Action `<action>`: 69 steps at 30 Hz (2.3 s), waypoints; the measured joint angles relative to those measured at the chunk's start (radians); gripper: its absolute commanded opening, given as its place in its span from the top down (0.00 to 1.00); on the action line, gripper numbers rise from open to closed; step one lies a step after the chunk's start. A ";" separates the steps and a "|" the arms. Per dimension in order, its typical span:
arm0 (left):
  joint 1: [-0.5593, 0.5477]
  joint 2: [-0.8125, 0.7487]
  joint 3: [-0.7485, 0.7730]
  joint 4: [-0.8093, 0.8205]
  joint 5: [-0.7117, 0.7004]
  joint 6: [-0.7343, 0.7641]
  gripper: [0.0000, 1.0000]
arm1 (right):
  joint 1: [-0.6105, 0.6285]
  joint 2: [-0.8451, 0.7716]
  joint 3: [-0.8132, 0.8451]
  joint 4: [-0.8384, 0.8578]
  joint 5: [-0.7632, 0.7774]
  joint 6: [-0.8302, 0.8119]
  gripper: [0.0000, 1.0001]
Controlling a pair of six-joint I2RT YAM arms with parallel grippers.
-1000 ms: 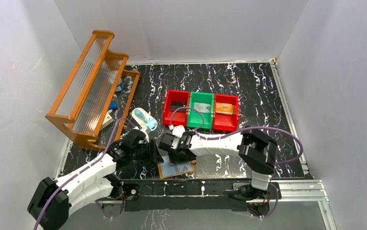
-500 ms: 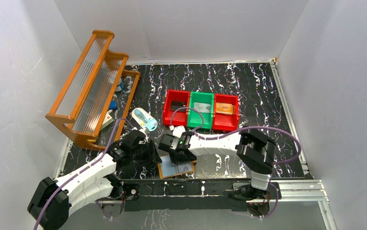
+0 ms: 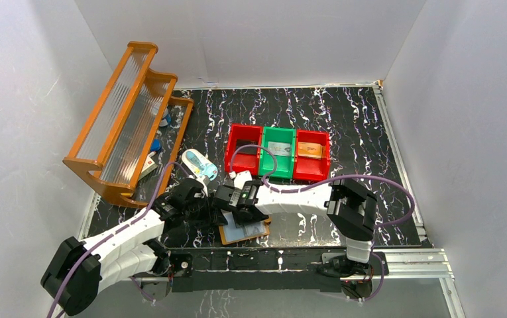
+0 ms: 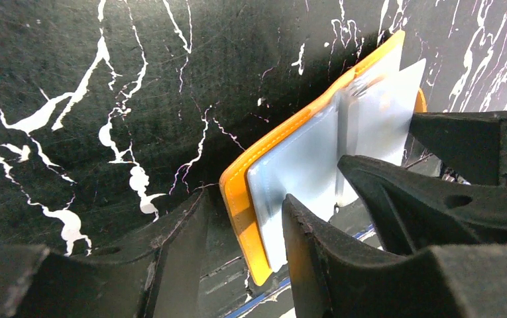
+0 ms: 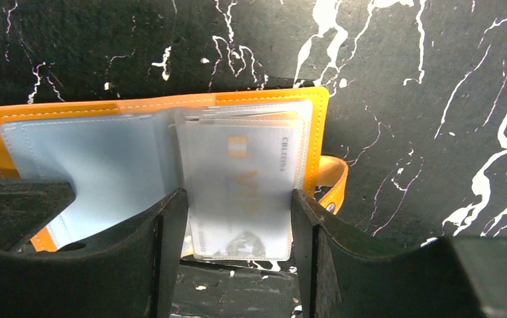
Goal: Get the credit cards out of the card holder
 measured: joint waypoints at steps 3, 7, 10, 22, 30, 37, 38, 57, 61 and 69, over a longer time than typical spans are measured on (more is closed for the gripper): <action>0.000 0.008 0.000 0.009 0.008 0.000 0.57 | 0.012 0.014 0.018 -0.013 0.008 0.000 0.38; 0.000 0.014 0.000 0.021 0.018 0.000 0.58 | 0.022 0.026 0.030 -0.026 0.011 0.000 0.37; 0.000 0.014 0.000 0.028 0.025 0.001 0.60 | 0.024 0.026 0.035 -0.024 0.008 -0.003 0.36; -0.001 0.021 0.000 0.039 0.030 0.000 0.65 | 0.024 -0.018 -0.027 0.108 -0.062 -0.007 0.31; -0.002 0.021 -0.001 0.043 0.030 0.001 0.71 | 0.024 -0.050 -0.063 0.180 -0.097 -0.003 0.30; -0.002 0.012 -0.001 0.029 0.029 0.005 0.70 | 0.013 -0.050 -0.109 0.174 -0.088 0.027 0.30; -0.002 0.008 -0.001 0.023 0.029 0.006 0.69 | 0.012 -0.050 -0.113 0.171 -0.088 0.028 0.30; -0.002 -0.040 0.000 -0.047 0.025 0.010 0.96 | -0.006 -0.057 -0.142 0.194 -0.118 0.031 0.39; -0.002 -0.036 0.000 -0.047 0.025 0.008 0.97 | -0.006 -0.058 -0.141 0.193 -0.119 0.031 0.36; -0.002 -0.033 0.000 -0.040 0.024 0.008 0.98 | -0.006 -0.086 -0.138 0.179 -0.115 0.034 0.37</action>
